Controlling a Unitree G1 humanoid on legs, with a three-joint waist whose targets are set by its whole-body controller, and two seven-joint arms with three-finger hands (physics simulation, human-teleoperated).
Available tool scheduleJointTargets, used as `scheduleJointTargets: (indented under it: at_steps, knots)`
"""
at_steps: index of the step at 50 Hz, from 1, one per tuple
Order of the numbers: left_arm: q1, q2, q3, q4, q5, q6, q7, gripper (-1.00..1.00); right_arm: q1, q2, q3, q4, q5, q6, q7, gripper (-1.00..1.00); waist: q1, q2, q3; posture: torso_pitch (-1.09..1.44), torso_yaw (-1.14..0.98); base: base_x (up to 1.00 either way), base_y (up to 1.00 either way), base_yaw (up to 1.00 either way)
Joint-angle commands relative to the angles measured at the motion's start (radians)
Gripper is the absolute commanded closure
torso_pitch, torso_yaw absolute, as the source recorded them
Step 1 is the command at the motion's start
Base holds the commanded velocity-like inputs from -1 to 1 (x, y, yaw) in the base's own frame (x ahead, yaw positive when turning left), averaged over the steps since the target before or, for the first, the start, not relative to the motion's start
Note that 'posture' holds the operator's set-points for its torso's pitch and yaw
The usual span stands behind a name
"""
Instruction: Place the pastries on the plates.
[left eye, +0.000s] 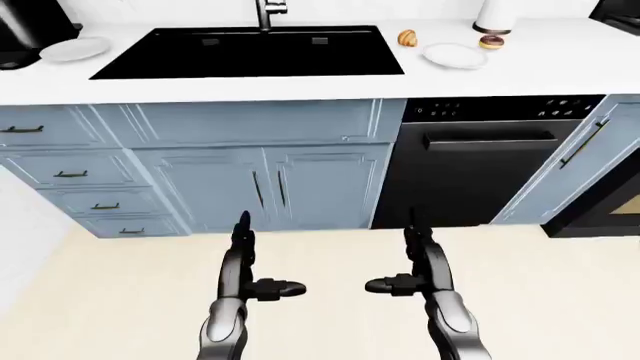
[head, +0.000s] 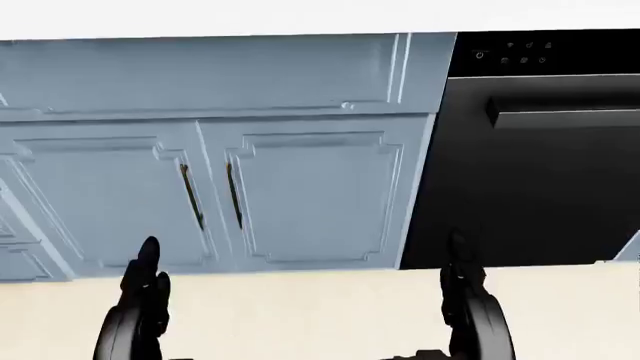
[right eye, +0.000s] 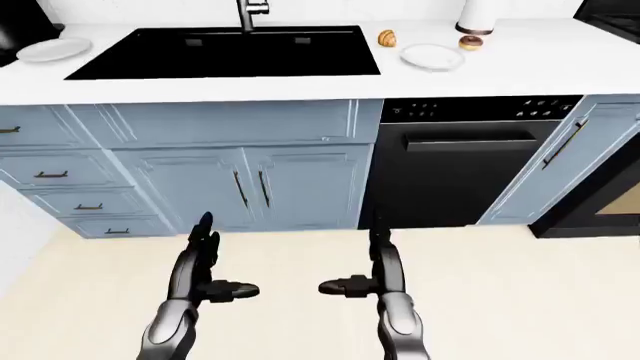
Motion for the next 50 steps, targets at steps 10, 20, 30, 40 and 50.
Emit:
scheduleJointTargets:
  at_steps: [10, 20, 30, 40, 50]
  knots:
    - [-0.177, 0.055, 0.074, -0.317, -0.012, 0.198, 0.017, -1.00, -0.190, -0.030, -0.021, -0.296, 0.043, 0.158, 0.001, -1.00, 0.011, -0.002, -0.080, 0.00, 0.00, 0.00, 0.00, 0.00]
    - [-0.450, 0.144, 0.118, -0.345, -0.048, 0.354, 0.041, -1.00, -0.408, -0.124, -0.103, -0.503, 0.074, 0.440, -0.012, -1.00, 0.016, 0.030, -0.079, 0.00, 0.00, 0.05, -0.09, 0.00]
    - [-0.554, 0.206, 0.150, -0.403, -0.092, 0.447, 0.062, -1.00, -0.535, -0.188, -0.134, -0.553, 0.119, 0.548, -0.024, -1.00, 0.024, -0.094, -0.085, 0.00, 0.00, 0.17, -0.33, 0.00]
    - [-0.613, 0.245, 0.170, -0.389, -0.111, 0.462, 0.076, -1.00, -0.630, -0.214, -0.136, -0.509, 0.132, 0.575, -0.037, -1.00, 0.014, 0.024, -0.044, 0.00, 0.00, 0.18, -0.36, 0.00]
    - [-0.652, 0.277, 0.178, -0.388, -0.130, 0.486, 0.092, -1.00, -0.665, -0.239, -0.144, -0.504, 0.146, 0.576, -0.045, -1.00, 0.024, 0.053, -0.064, 0.00, 0.00, 0.20, -0.37, 0.00]
